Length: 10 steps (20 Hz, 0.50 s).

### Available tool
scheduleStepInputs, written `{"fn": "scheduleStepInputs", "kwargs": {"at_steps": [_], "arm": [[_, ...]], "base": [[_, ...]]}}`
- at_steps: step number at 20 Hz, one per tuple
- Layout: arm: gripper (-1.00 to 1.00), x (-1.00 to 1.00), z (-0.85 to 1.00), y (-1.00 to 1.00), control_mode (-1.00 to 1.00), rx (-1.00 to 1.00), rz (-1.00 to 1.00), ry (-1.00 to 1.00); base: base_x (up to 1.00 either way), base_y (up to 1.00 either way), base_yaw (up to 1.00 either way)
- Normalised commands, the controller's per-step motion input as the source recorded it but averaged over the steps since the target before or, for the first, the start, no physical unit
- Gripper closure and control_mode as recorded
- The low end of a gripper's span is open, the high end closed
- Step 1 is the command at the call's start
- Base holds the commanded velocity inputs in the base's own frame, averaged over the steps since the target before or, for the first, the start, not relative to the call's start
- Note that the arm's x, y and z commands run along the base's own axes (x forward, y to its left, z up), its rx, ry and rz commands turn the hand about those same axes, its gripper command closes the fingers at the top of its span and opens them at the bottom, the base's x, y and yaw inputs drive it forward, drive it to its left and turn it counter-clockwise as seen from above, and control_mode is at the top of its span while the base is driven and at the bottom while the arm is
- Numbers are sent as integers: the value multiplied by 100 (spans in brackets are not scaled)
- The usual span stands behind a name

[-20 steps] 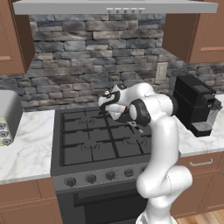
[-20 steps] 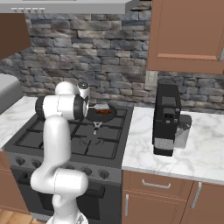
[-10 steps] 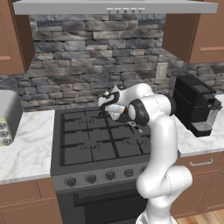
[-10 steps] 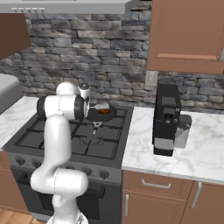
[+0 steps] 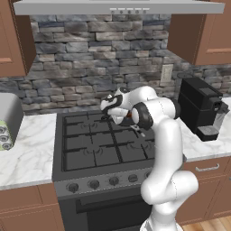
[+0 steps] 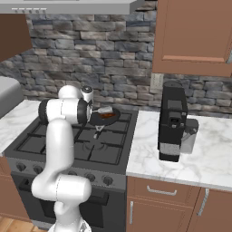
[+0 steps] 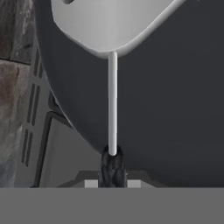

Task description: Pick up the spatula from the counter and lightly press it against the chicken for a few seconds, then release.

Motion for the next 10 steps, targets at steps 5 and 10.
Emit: {"fn": "scheduleStepInputs", "kwargs": {"at_steps": [5, 10], "arm": [[100, 0, 9, 0, -100, 6, 0, 1], [100, -11, 48, 0, -100, 7, 0, -2]], "base": [[0, 0, 0], [0, 0, 0]]}}
